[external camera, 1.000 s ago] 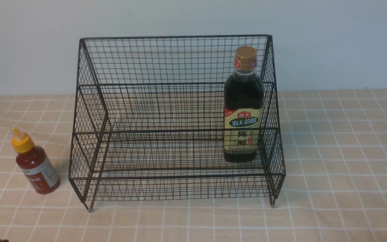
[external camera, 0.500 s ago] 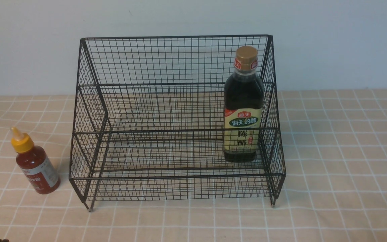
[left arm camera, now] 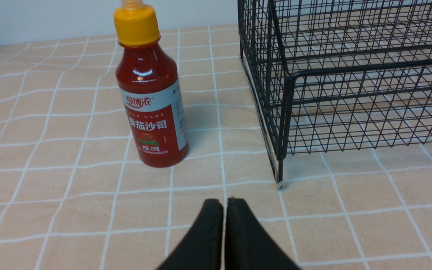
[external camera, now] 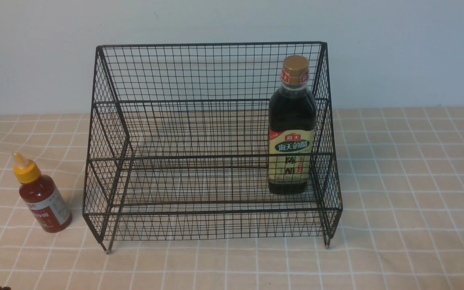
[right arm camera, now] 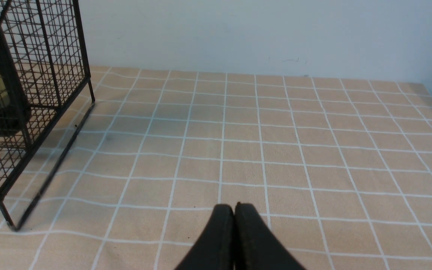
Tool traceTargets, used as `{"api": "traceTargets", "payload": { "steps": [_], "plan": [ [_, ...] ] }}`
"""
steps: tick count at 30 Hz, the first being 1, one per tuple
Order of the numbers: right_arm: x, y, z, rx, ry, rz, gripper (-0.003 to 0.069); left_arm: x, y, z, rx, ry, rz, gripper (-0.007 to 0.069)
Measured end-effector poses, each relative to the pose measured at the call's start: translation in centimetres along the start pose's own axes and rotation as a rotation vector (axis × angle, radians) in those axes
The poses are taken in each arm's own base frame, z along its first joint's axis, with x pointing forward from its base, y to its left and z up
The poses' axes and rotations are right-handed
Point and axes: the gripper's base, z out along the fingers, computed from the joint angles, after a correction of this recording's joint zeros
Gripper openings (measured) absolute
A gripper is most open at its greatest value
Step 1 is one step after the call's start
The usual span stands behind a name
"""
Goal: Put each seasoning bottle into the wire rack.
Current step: Use the left arm to grab the condiment bottle closest to it
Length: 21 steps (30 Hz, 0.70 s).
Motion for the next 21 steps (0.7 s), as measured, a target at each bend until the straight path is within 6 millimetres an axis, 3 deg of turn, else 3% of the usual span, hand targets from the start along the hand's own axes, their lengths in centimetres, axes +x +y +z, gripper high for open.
{"api": "traceTargets", "payload": {
  "steps": [7,11,18,21],
  "plan": [
    [0.0,0.0,0.0,0.000,0.000,0.000,-0.0013,-0.1,0.0,0.0,0.000,-0.014,-0.002,-0.0007],
    [0.0,0.0,0.0,0.000,0.000,0.000,-0.0013,-1.2,-0.1,-0.1,0.016,-0.134,-0.096,-0.0007],
    [0.0,0.0,0.0,0.000,0.000,0.000,-0.0013,-4.7,0.7,-1.3,0.045,-0.551,-0.441,-0.0007],
    [0.0,0.0,0.0,0.000,0.000,0.000,-0.0013,-6.0,1.3,-2.3,0.030,-0.728,-0.481,-0.0007]
  ]
}}
